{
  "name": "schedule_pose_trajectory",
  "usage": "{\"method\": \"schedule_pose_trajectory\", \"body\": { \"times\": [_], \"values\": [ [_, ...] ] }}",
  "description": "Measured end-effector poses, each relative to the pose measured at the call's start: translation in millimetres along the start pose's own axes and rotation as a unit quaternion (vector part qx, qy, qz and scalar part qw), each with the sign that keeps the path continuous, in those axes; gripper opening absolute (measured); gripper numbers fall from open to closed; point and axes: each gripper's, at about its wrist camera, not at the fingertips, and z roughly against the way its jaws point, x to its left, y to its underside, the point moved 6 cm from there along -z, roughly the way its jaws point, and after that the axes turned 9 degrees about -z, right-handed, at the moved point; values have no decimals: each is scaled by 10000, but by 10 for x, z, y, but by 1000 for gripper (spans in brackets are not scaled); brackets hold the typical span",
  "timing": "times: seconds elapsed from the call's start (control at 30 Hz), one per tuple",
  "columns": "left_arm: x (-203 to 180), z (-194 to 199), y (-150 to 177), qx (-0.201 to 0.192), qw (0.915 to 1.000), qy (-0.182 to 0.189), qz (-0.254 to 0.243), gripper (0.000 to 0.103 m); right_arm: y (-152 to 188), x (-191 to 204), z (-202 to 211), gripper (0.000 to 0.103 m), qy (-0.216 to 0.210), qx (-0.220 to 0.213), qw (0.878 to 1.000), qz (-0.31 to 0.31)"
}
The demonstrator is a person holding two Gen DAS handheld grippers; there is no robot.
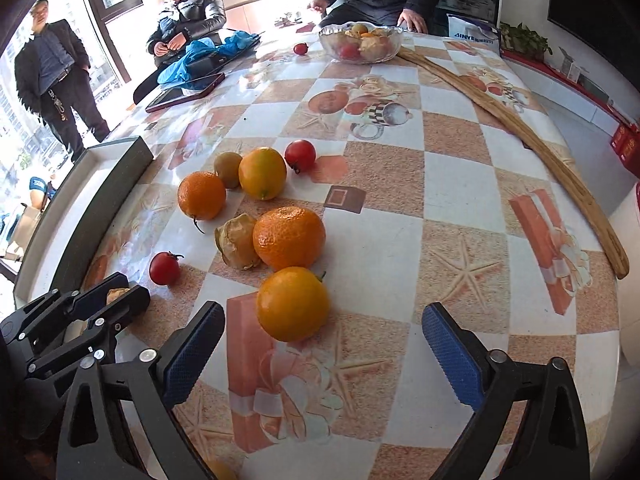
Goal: Organize fruits
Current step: 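Grasp the brown walnut with the left tool while the right tool grasps an orange, then carry the walnut with the left tool while the right tool carries the orange over the tray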
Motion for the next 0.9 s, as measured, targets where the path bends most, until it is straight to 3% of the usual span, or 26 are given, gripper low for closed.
{"method": "schedule_pose_trajectory", "body": {
  "times": [0.07,0.13,0.5,0.9],
  "values": [
    [-11,7,15,-46,10000,-53,-62,28,-19,35,-6,75,117,-101,9998,104],
    [-27,12,20,-80,9999,-107,-91,28,-24,69,12,40,161,-165,9995,212],
    [-6,34,50,-110,9999,-42,-9,28,118,16,103,38,235,-252,9988,345],
    [111,238,93,-121,9990,313,304,27,147,-90,222,38,99,-139,9998,33]
  ]
}}
